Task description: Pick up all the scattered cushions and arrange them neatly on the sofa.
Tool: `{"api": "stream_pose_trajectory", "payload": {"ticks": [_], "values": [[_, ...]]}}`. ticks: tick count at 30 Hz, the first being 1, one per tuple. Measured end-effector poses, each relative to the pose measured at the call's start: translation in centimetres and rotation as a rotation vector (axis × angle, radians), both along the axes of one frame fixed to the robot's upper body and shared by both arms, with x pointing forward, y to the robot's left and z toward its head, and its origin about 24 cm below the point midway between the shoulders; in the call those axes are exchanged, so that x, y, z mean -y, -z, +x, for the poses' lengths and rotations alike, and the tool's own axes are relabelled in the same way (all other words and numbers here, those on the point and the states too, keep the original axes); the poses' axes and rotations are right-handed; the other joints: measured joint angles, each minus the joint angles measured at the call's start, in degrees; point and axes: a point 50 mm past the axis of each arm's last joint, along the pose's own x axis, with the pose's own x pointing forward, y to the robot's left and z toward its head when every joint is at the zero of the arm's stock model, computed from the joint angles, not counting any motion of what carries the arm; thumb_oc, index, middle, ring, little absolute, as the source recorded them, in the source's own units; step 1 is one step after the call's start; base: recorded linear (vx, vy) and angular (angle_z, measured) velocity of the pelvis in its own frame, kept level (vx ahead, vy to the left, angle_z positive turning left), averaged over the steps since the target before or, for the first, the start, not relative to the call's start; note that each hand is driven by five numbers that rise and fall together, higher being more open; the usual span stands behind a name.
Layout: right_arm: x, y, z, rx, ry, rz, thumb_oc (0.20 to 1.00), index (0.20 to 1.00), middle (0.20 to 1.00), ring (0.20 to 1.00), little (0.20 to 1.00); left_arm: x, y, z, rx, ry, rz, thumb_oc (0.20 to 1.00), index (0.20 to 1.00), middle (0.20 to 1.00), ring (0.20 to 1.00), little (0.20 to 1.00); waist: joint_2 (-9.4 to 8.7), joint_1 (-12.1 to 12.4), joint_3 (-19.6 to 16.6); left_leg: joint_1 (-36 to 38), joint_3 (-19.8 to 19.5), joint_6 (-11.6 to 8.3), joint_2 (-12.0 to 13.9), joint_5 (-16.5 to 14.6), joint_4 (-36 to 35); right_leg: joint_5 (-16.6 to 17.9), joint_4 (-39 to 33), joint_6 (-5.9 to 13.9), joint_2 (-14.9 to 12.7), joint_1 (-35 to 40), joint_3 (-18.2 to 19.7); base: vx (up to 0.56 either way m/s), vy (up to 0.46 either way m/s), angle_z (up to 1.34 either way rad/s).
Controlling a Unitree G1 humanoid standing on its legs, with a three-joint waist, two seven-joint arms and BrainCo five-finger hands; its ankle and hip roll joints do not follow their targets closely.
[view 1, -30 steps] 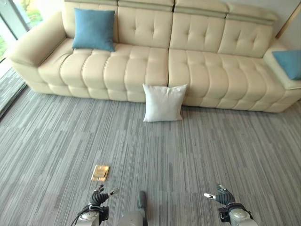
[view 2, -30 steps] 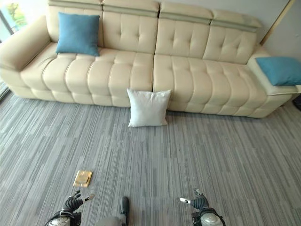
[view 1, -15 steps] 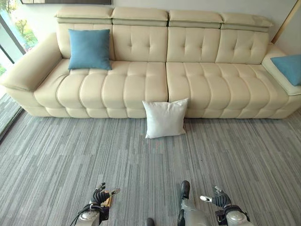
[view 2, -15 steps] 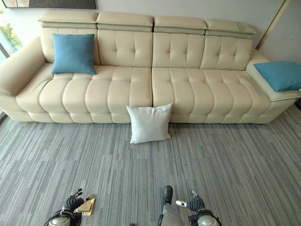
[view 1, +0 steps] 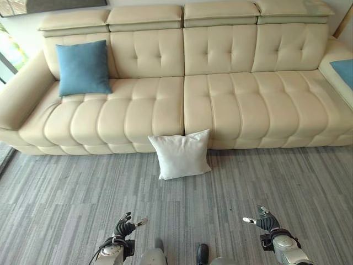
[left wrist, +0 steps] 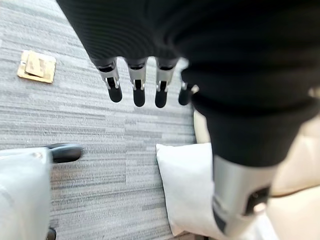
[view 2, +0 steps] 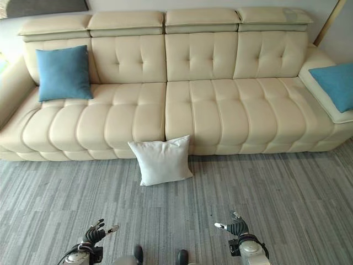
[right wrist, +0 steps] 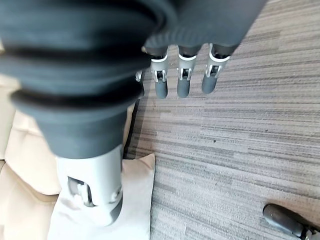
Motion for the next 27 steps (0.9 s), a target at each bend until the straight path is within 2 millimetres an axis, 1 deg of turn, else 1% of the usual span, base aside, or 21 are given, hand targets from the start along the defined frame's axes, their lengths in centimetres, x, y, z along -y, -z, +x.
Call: {"api": "stream_pose_trajectory", "payload": {"ticks": [2, 3, 5, 6, 7, 8, 9, 10, 12, 13, 14, 15, 17, 18, 19, 20, 21, 23, 24, 25, 27], "values": [[-0.1, 0.3, -0.4, -0.024, -0.008, -0.007, 1.0, 1.0, 1.0, 1.0, 1.0, 0.0, -0.1, 0.4, 0.006, 0.001, 0.001, 1.0, 1.0, 1.0, 1.0, 1.0, 0.28, 0.1, 0.6, -2.8, 0.5, -0.03, 0.7, 3.2, -2.2, -1.5, 0.0, -0.15, 1.1, 1.5, -0.5, 0.31, 0.187, 0.07], [-0.1, 0.5, -0.6, -0.035, -0.012, -0.012, 1.0, 1.0, 1.0, 1.0, 1.0, 0.0, -0.1, 0.5, 0.004, 0.001, 0.001, 1.0, 1.0, 1.0, 1.0, 1.0, 0.19, 0.3, 0.8, -3.8, 1.7, 0.36, 0.4, 4.0, -2.2, -2.0, 0.0, -0.24, 1.1, 2.1, -0.5, 0.38, 0.285, 0.1], [0.0, 0.8, -1.1, -0.058, -0.002, -0.017, 1.0, 1.0, 1.0, 1.0, 1.0, 0.0, -0.1, 0.5, 0.002, 0.0, 0.002, 1.0, 1.0, 1.0, 1.0, 1.0, 0.49, 0.9, 1.0, -4.9, 4.2, 0.64, 0.0, 4.9, -2.2, -4.1, 0.0, 1.03, 1.1, 3.6, -0.1, 0.25, 0.209, -0.04], [0.3, 1.1, -1.5, -0.079, 0.005, -0.022, 1.0, 1.0, 1.0, 1.0, 1.0, -0.1, 0.1, 0.3, -0.009, -0.006, 0.004, 1.0, 1.0, 1.0, 1.0, 1.0, 0.94, 1.4, 0.9, -4.2, 4.9, 1.96, 0.0, 5.7, -2.1, -3.8, 0.0, 0.24, 1.1, 4.7, 0.2, 0.21, 0.204, -0.45], [0.5, 1.2, -2.0, -0.09, 0.011, -0.026, 1.0, 1.0, 1.0, 1.0, 1.0, -0.2, 0.4, -0.5, -0.03, -0.012, 0.006, 1.0, 1.0, 1.0, 1.0, 1.0, 1.94, 2.4, 0.3, -3.0, 4.9, 2.77, 0.1, 6.2, -1.5, -4.6, 0.0, 0.9, 0.8, 5.9, 1.7, 0.29, 0.274, -0.52], [0.6, 1.2, -2.1, -0.092, 0.013, -0.027, 1.0, 1.0, 1.0, 1.0, 1.0, -0.2, 0.5, -0.9, -0.042, -0.014, 0.006, 1.0, 1.0, 1.0, 1.0, 1.0, 2.53, 2.6, 0.1, -2.0, 5.0, 3.73, -0.4, 7.3, -0.9, -5.4, 0.0, 2.0, 0.2, 7.0, 2.2, 0.26, 0.26, -0.37], [0.4, 1.6, -2.7, -0.111, 0.014, -0.021, 1.0, 1.0, 1.0, 1.0, 1.0, -0.3, 0.6, -0.8, -0.048, -0.019, 0.011, 1.0, 1.0, 1.0, 1.0, 1.0, 1.83, 2.5, -0.2, -1.8, 5.6, 5.42, -2.2, 8.9, 0.2, -6.3, 0.2, 3.16, -1.5, 8.2, 2.2, 0.24, 0.231, -0.09], [0.2, 1.7, -3.0, -0.121, 0.012, -0.016, 1.0, 1.0, 1.0, 1.0, 1.0, -0.4, 0.5, -0.7, -0.049, -0.017, 0.013, 1.0, 1.0, 1.0, 1.0, 1.0, 1.29, 2.5, -0.6, -1.6, 6.6, 5.7, -3.2, 9.0, 0.8, -6.8, 1.7, 3.95, -2.7, 7.8, 2.8, 0.21, 0.221, -0.02], [-0.3, 1.9, -3.1, -0.125, 0.007, 0.001, 1.0, 1.0, 1.0, 1.0, 1.0, -0.5, 0.6, -0.5, -0.057, -0.017, 0.019, 1.0, 1.0, 1.0, 1.0, 1.0, 1.22, 2.3, -0.6, 0.1, 6.9, 7.55, -4.9, 7.7, 0.4, -7.1, 8.6, 4.29, -4.8, 5.8, 2.9, 0.15, 0.196, -0.03], [-0.6, 2.0, -3.1, -0.125, 0.0, 0.011, 1.0, 1.0, 1.0, 1.0, 1.0, -0.8, 0.4, -0.3, -0.052, -0.014, 0.028, 1.0, 1.0, 1.0, 1.0, 1.0, 1.25, 2.0, -0.6, 1.4, 7.1, 8.33, -5.1, 7.2, 0.0, -7.7, 15.6, 4.99, -5.7, 2.9, 3.1, 0.15, 0.196, -0.07], [-1.2, 2.0, -2.9, -0.114, -0.005, 0.027, 1.0, 1.0, 1.0, 1.0, 1.0, -1.3, 0.2, -0.2, -0.048, -0.011, 0.043, 1.0, 1.0, 1.0, 1.0, 1.0, 1.1, 1.9, -0.8, 2.6, 7.1, 9.48, -5.4, 6.3, -0.3, -9.0, 26.2, 5.9, -6.9, -2.2, 3.9, 0.16, 0.176, -0.02], [-1.8, 1.9, -2.6, -0.097, -0.012, 0.042, 1.0, 1.0, 1.0, 1.0, 1.0, -1.9, 0.0, -0.2, -0.05, -0.012, 0.06, 1.0, 1.0, 1.0, 1.0, 1.0, 0.45, 1.4, -1.4, 3.3, 6.9, 10.23, -6.4, 5.7, -0.6, -10.4, 32.8, 7.35, -8.1, -5.8, 5.3, 0.15, 0.145, 0.09], [-2.4, 1.9, -2.6, -0.09, -0.014, 0.062, 1.0, 1.0, 1.0, 1.0, 1.0, -2.6, -0.3, -0.1, -0.044, -0.009, 0.081, 1.0, 1.0, 1.0, 1.0, 1.0, -0.44, 1.0, -1.8, 5.9, 6.6, 11.09, -8.5, 5.1, -1.8, -11.4, 39.6, 8.81, -10.5, -11.2, 6.1, 0.17, 0.07, 0.19], [-2.5, 2.0, -2.8, -0.093, -0.013, 0.064, 1.0, 1.0, 1.0, 1.0, 1.0, -2.7, -0.3, 0.0, -0.041, -0.007, 0.083, 1.0, 1.0, 1.0, 1.0, 1.0, -0.21, 1.0, -1.7, 6.8, 6.5, 11.71, -8.9, 4.4, -1.8, -11.7, 39.5, 8.87, -10.9, -12.9, 6.0, 0.18, 0.009, 0.17], [-2.7, 2.0, -2.7, -0.09, -0.014, 0.069, 1.0, 1.0, 1.0, 1.0, 1.0, -2.7, -0.3, -0.1, -0.043, -0.008, 0.084, 1.0, 1.0, 1.0, 1.0, 1.0, -0.02, 1.0, -1.7, 7.8, 6.5, 11.29, -9.1, 4.1, -1.8, -11.8, 35.9, 8.81, -11.3, -13.8, 4.9, 0.18, -0.025, 0.16], [-2.8, 2.0, -2.6, -0.09, -0.014, 0.072, 1.0, 1.0, 1.0, 1.0, 1.0, -2.8, -0.3, -0.1, -0.045, -0.007, 0.084, 1.0, 1.0, 1.0, 1.0, 1.0, 0.3, 1.1, -1.9, 8.7, 6.5, 10.76, -9.2, 3.2, -1.8, -11.1, 29.5, 8.67, -11.6, -14.2, 3.7, 0.16, -0.058, 0.14], [-2.9, 1.9, -2.4, -0.083, -0.016, 0.074, 1.0, 1.0, 1.0, 1.0, 1.0, -2.8, -0.3, -0.2, -0.046, -0.007, 0.085, 1.0, 1.0, 1.0, 1.0, 1.0, 0.83, 1.1, -1.9, 9.2, 6.4, 11.03, -9.2, 2.6, -1.8, -9.4, 22.8, 8.15, -11.7, -14.6, 2.7, 0.15, -0.09, 0.06], [-3.0, 1.8, -2.2, -0.074, -0.019, 0.077, 1.0, 1.0, 1.0, 1.0, 1.0, -2.9, -0.2, -0.6, -0.058, -0.007, 0.091, 1.0, 1.0, 1.0, 1.0, 1.0, 1.3, 1.1, -1.9, 10.2, 6.4, 10.79, -9.4, 1.8, -1.8, -5.0, 13.5, 9.01, -11.8, -15.0, 2.6, 0.17, -0.141, 0.0], [-3.0, 1.8, -2.1, -0.071, -0.018, 0.077, 1.0, 1.0, 1.0, 1.0, 1.0, -3.1, -0.1, -1.0, -0.069, -0.012, 0.094, 1.0, 1.0, 1.0, 1.0, 1.0, 1.53, 1.1, -1.9, 11.0, 6.6, 10.69, -9.8, 0.7, -1.8, 1.0, 5.1, 9.74, -12.2, -15.1, 2.5, 0.19, -0.197, -0.05], [-3.0, 1.8, -2.1, -0.07, -0.018, 0.077, 1.0, 1.0, 1.0, 1.0, 1.0, -3.2, 0.0, -1.2, -0.073, -0.013, 0.094, 1.0, 1.0, 1.0, 1.0, 1.0, 1.57, 1.1, -2.0, 11.6, 6.7, 10.9, -10.1, 0.3, -1.8, 3.5, 2.3, 10.05, -12.8, -15.1, 2.5, 0.18, -0.201, -0.09], [-2.9, 1.8, -2.2, -0.071, -0.013, 0.077, 1.0, 1.0, 1.0, 1.0, 1.0, -3.1, 0.0, -1.5, -0.076, -0.015, 0.092, 1.0, 1.0, 1.0, 1.0, 1.0, 1.68, 0.9, -2.2, 12.3, 6.9, 10.89, -10.7, -0.6, -1.8, 6.9, -0.2, 10.53, -13.6, -15.8, 2.4, 0.13, -0.144, -0.07]]}}
